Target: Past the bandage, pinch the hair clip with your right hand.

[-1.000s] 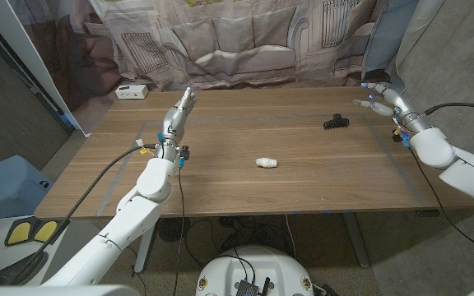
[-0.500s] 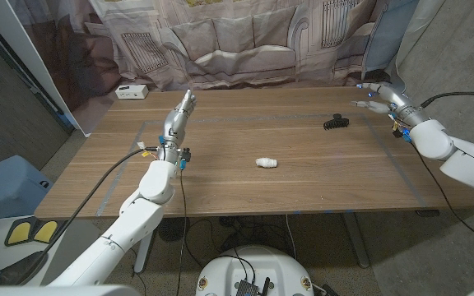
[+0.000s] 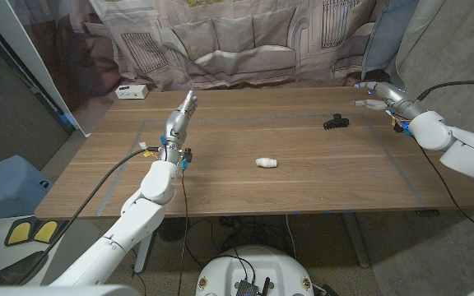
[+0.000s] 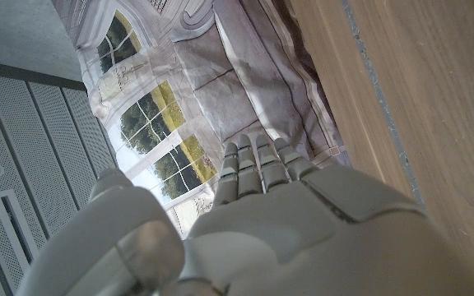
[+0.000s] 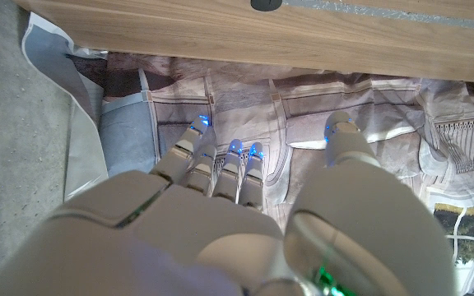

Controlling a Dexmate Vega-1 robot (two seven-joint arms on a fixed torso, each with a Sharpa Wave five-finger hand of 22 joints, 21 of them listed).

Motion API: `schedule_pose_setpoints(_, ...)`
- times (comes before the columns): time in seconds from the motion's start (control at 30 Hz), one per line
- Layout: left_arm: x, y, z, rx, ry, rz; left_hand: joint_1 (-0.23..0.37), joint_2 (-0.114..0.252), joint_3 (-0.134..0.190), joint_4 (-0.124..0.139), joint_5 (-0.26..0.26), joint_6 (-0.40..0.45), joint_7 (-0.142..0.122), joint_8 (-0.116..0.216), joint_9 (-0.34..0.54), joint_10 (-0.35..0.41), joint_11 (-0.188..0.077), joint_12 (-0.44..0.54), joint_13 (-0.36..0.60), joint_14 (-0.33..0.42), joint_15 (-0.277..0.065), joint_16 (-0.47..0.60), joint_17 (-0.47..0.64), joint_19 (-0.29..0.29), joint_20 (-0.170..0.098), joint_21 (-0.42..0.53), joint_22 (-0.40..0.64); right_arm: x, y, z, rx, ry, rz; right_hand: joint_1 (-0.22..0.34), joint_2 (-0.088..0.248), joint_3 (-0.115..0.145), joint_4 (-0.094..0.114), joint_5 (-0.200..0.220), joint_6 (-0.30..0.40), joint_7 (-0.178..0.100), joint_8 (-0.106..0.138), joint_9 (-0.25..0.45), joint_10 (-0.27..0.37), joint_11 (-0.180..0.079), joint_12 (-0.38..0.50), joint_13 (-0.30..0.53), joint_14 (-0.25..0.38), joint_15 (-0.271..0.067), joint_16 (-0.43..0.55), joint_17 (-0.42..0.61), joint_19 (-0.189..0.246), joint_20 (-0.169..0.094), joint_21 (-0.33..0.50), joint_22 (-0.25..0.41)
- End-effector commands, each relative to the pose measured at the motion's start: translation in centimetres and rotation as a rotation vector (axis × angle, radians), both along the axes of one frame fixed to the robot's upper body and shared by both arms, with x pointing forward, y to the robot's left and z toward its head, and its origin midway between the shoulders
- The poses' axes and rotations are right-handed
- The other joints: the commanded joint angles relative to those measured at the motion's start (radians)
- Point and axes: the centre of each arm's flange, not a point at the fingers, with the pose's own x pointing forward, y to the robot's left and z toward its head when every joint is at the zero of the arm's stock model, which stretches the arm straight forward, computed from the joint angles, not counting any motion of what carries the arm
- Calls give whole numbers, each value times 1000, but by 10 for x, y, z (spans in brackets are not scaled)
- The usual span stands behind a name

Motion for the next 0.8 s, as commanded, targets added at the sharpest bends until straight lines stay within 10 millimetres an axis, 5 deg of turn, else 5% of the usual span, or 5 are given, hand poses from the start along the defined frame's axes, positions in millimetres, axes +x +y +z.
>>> schedule_pose_setpoints(0.03,-1,-3,1,4,10,5,9,0,1,-11,-3,8,1,3,5,8,3,-5,6,9,-3,-4,5,7,2,-1,3,2,8,17,-104,59,-33,15,-1,9,3,-4,-19,-3,-10,2,-8,-7,-3,1,-10,-1,-3,2,-15,3,0,1)
schedule_pose_setpoints(0.37,-4,-1,0,-7,12,14,9,1,1,-12,-4,16,1,4,5,12,5,-5,6,13,0,-3,5,10,6,-3,3,2,20,23,-272,56,-127,13,-16,8,9,-12,-61,-11,-26,1,-46,-21,-19,1,-53,-2,-6,3,-54,19,0,2)
schedule_pose_setpoints(0.8,-9,-2,-1,-21,3,20,9,3,2,-12,-4,22,1,4,5,15,2,-5,6,16,-1,-4,6,13,10,-4,4,8,23,40,-367,91,-160,34,-13,20,6,-10,-66,-16,-23,1,-55,-24,-20,0,-35,-18,10,3,-5,29,23,3)
